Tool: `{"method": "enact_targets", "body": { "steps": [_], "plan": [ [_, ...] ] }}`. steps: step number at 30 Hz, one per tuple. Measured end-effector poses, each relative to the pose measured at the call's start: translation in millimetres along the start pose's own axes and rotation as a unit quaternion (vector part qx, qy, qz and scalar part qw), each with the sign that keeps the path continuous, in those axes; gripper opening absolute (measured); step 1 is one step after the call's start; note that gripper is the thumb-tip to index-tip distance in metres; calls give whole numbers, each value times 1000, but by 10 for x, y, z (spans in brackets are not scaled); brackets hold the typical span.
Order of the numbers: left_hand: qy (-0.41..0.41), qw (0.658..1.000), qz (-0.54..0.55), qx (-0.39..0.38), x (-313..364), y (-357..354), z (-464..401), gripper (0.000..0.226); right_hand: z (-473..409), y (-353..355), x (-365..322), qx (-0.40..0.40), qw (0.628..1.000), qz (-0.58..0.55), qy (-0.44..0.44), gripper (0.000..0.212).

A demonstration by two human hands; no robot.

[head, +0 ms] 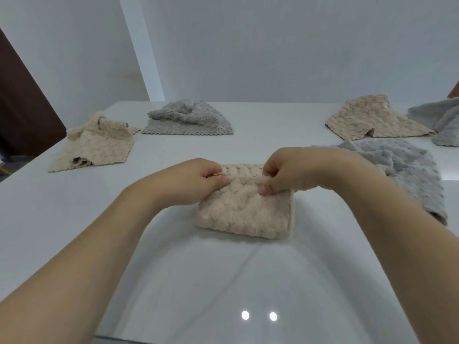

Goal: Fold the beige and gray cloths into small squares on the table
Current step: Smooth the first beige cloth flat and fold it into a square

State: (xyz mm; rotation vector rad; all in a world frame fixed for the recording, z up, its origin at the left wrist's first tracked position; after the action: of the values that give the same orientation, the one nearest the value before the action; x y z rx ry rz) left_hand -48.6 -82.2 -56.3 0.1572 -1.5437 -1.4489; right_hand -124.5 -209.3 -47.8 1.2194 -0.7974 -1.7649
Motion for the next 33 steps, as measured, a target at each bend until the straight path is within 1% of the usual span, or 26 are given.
{"method": "enact_targets", "body": {
  "steps": [2, 5, 8, 11, 13, 16, 19, 22, 24, 26, 28, 29, 31, 33],
  "plan": [
    [16, 1000, -18, 15, -61, -18, -193, 37, -180, 71, 22, 27, 999, 36, -9, 30],
    [22, 999, 13, 46, -188, 30, -428, 40, -444, 163, 100, 66, 996, 61, -13, 35],
    [18, 994, 54, 91, -307, 75, -605, 43, -633, 273, 179, 122, 992, 33, 21, 33],
    [22, 992, 40, 116, -428, 47, -724, 42, -762, 274, 232, 160, 985, -10, 71, 29],
    [16, 992, 32, 124, -462, 38, -770, 44, -851, 213, 282, 151, 985, -19, 83, 31],
    [15, 991, 14, 130, -454, 35, -802, 45, -932, 174, 348, 122, 989, -34, 82, 28],
    [38, 989, -14, 144, -498, 48, -840, 48, -980, 143, 359, 98, 991, -28, 81, 25],
    [67, 984, 12, 165, -608, 86, -871, 55, -987, 115, 344, 89, 994, -1, 63, 19],
    [89, 979, 12, 183, -626, 115, -857, 60, -977, 141, 303, 111, 992, 24, 48, 21],
    [115, 973, -1, 199, -625, 142, -831, 63, -973, 183, 235, 163, 982, 82, 51, 26],
    [131, 970, 2, 204, -633, 159, -828, 63, -1001, 173, 153, 215, 962, 150, 76, 30],
    [134, 970, 14, 201, -646, 157, -831, 63, -1021, 139, 118, 225, 958, 152, 95, 27],
    [134, 971, 48, 192, -685, 133, -838, 63, -1070, 71, 74, 212, 960, 130, 126, 21],
    [132, 970, 91, 185, -723, 102, -822, 64, -1107, 37, 39, 188, 963, 126, 144, 24]
  ]
}}
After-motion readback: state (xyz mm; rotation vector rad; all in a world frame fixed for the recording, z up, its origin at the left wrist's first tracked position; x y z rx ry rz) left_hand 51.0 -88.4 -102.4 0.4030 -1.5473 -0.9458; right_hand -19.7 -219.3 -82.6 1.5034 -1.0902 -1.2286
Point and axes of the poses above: each hand's wrist, its own z-axis away from the middle knuckle, its own y-axis out of the back of the hand, x = y × z, the point moved 10 cm from there along -z, towards the middle knuckle, and after that the axes turned 7 degrees about y, right-handed, at the moved point
